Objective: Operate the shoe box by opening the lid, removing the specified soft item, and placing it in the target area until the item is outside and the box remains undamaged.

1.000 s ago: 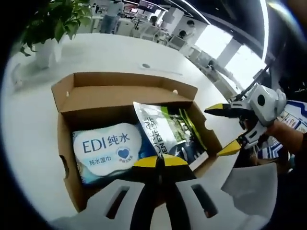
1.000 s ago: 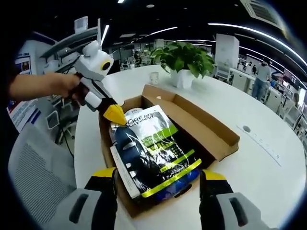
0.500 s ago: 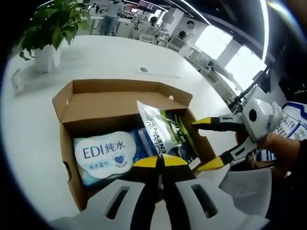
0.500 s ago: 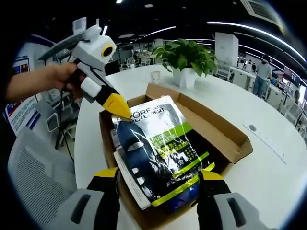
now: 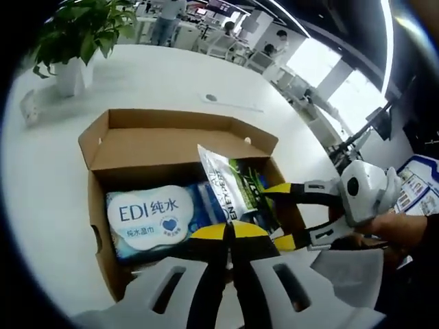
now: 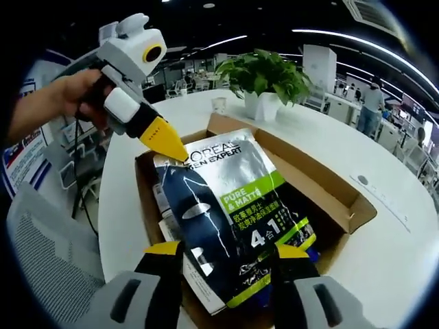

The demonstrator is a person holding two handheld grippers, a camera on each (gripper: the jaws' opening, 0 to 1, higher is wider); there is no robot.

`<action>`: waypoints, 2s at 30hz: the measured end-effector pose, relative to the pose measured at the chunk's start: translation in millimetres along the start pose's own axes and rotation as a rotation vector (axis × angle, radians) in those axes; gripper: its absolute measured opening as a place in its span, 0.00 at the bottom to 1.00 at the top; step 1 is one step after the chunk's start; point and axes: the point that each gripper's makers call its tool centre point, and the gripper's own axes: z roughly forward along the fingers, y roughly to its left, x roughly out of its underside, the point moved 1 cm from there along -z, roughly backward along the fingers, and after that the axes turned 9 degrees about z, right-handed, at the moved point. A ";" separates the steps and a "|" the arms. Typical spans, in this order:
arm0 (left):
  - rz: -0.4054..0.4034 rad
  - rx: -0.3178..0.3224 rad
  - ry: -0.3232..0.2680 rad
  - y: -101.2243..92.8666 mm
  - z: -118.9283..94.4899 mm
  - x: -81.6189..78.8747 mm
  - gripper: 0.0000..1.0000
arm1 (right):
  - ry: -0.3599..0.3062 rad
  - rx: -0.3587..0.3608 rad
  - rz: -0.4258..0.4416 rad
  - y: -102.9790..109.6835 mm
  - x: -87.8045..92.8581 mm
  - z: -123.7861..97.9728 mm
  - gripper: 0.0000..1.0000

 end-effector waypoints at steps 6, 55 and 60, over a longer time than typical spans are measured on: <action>-0.003 -0.006 0.003 3.4 -0.9 1.0 0.00 | 0.000 -0.018 -0.031 4.5 2.6 -2.7 0.26; 0.091 0.004 -0.089 -11.3 -28.7 -23.3 0.00 | -0.034 -0.079 0.026 23.5 -19.6 -29.8 0.00; 0.094 0.009 -0.103 -14.2 -31.5 -28.2 0.00 | -0.044 -0.072 -0.002 22.4 -24.5 -36.4 0.00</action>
